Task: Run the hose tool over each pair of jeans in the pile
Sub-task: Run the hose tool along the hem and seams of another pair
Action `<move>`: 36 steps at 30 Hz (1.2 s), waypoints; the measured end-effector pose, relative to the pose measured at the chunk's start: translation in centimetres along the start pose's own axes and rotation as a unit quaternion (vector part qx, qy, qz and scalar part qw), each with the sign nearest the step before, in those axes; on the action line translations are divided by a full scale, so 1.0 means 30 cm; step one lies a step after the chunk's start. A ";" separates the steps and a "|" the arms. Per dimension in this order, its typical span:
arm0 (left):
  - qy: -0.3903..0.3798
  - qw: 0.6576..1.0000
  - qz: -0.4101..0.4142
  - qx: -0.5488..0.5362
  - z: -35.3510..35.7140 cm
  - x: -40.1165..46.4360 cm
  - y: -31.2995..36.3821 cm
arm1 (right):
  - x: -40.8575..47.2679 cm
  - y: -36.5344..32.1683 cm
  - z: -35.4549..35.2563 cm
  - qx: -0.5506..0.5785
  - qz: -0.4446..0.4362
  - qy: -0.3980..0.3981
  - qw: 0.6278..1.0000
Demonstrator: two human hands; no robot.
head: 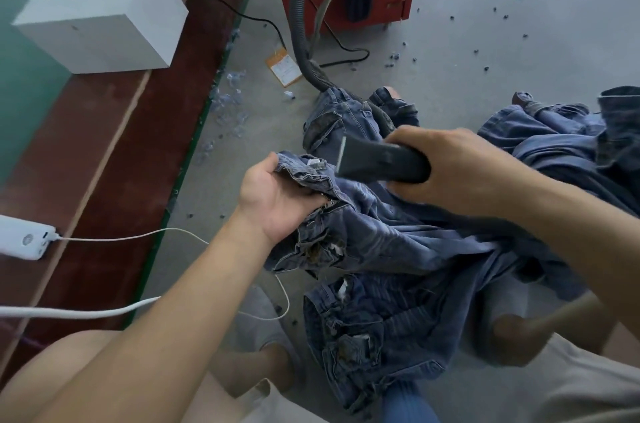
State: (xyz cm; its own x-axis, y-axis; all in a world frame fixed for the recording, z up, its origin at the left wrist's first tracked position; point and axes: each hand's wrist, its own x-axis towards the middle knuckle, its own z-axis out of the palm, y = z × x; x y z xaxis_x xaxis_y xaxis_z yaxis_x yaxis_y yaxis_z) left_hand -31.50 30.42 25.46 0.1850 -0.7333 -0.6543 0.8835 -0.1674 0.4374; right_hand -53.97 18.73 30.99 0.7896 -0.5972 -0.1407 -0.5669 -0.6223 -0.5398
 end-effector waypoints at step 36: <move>-0.056 0.920 0.021 0.387 -0.128 -0.016 0.026 | 0.010 0.138 0.214 -0.195 -0.016 -0.149 0.969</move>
State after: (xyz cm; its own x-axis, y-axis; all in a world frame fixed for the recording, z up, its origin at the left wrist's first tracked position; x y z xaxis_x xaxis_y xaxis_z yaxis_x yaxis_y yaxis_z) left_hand -29.23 33.17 23.75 0.1286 -0.8059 -0.5780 0.2967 -0.5249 0.7978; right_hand -54.57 19.21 23.39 0.8077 -0.4382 -0.3945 -0.5414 -0.8161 -0.2019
